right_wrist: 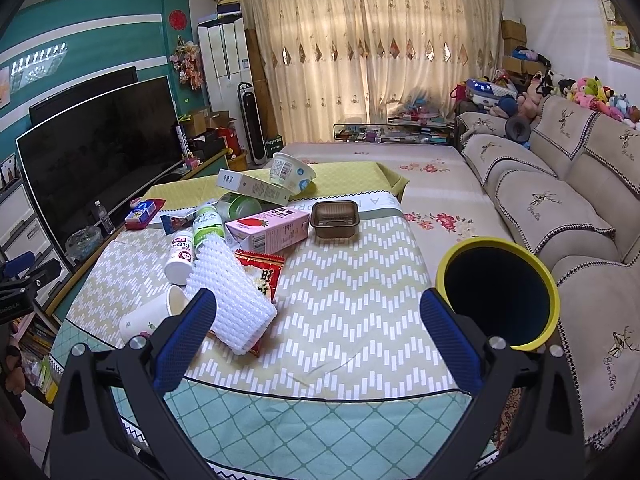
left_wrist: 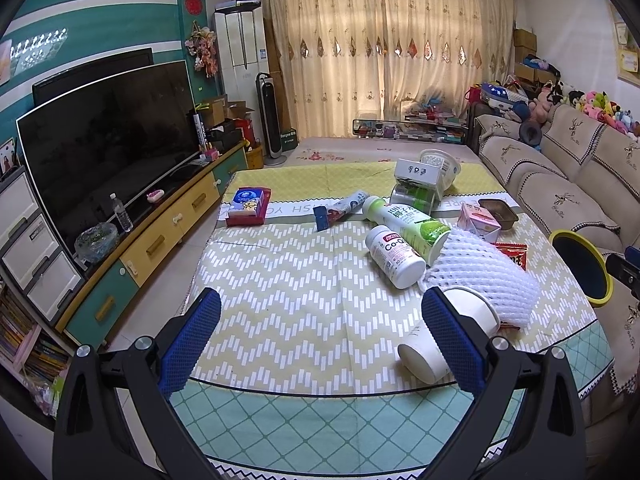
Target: Collect trash
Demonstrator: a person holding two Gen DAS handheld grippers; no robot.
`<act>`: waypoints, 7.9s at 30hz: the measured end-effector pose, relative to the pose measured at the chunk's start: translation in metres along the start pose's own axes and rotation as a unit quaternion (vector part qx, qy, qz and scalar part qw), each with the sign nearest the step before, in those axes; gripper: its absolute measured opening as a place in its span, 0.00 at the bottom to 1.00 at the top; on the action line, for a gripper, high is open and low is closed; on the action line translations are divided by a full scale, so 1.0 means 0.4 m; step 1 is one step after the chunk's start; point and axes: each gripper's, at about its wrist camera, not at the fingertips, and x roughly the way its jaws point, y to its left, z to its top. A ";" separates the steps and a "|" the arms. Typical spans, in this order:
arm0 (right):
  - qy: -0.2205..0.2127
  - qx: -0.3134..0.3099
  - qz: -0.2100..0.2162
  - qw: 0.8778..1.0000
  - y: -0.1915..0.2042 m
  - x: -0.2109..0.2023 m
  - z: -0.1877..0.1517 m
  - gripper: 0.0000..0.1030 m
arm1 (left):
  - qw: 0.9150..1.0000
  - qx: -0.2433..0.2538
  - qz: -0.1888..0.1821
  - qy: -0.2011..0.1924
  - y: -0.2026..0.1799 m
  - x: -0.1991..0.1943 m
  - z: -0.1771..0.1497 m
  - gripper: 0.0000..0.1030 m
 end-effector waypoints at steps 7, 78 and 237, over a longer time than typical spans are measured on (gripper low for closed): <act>0.003 0.001 -0.001 1.000 -0.002 0.008 -0.009 0.94 | 1.000 0.001 -0.001 0.002 -0.004 0.002 0.000 0.96; 0.239 0.067 -0.018 0.969 -0.140 0.722 0.269 0.63 | 0.997 0.031 -0.043 0.051 -0.077 0.247 0.066 0.96; 0.116 -0.081 0.109 0.984 0.075 0.224 0.062 0.79 | 0.998 0.030 -0.062 -0.004 0.005 0.137 0.026 0.95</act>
